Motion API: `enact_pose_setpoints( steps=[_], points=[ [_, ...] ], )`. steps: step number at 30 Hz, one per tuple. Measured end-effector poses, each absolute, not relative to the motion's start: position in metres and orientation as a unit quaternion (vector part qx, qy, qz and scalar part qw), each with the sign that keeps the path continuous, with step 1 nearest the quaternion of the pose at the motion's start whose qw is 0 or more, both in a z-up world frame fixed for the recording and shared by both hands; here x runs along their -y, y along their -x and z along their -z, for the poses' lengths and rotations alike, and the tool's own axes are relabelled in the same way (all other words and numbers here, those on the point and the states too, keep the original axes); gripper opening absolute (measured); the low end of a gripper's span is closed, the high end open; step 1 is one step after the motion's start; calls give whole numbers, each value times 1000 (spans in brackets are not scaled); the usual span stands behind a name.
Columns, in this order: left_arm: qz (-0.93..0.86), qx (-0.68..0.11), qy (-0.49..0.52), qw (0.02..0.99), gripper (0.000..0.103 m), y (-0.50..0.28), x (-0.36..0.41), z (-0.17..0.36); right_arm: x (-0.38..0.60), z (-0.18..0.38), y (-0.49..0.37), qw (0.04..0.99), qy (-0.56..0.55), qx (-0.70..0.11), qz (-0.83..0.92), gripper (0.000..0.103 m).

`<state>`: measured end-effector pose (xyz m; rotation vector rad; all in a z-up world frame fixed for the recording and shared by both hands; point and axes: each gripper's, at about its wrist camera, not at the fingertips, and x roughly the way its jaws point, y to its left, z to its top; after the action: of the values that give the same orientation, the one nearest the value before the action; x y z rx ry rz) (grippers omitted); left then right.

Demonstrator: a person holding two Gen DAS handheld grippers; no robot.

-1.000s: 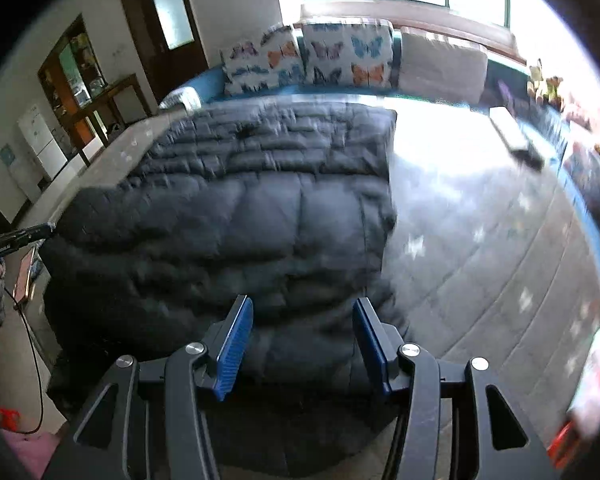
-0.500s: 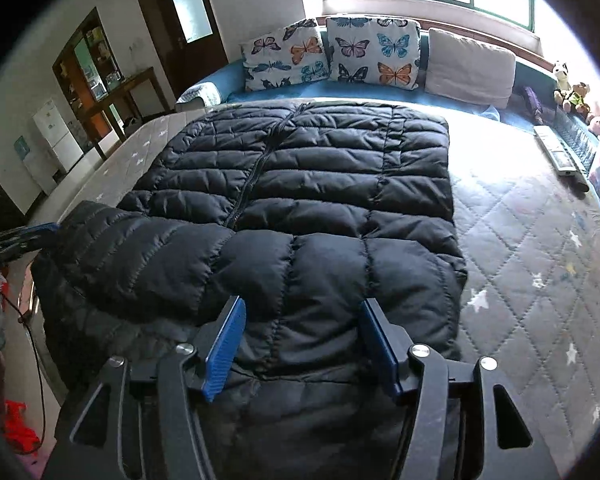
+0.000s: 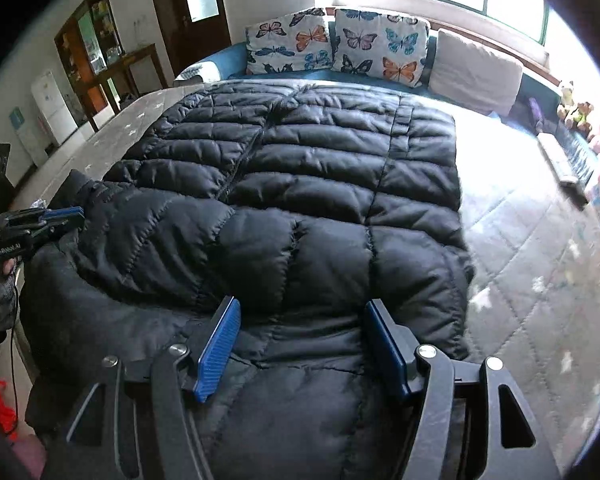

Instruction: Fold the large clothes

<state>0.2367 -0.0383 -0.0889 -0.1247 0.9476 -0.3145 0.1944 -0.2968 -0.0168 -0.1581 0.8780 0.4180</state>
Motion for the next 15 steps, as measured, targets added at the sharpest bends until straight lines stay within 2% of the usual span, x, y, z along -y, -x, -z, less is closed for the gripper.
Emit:
enact_pose_setpoints(
  steps=[5,9,10,15],
  points=[
    [151,-452,56,877,23,-235,39,89,293,-3,-183,891,76,-396,-208,71],
    [155,-443,59,881,23,-232,39,89,294,31,-192,871,55,-442,-209,72],
    [158,-442,60,881,23,-233,38,91,294,38,-191,875,55,-433,-210,73],
    [178,-449,67,873,23,-234,32,91,292,25,-184,880,68,-431,-189,73]
  ],
)
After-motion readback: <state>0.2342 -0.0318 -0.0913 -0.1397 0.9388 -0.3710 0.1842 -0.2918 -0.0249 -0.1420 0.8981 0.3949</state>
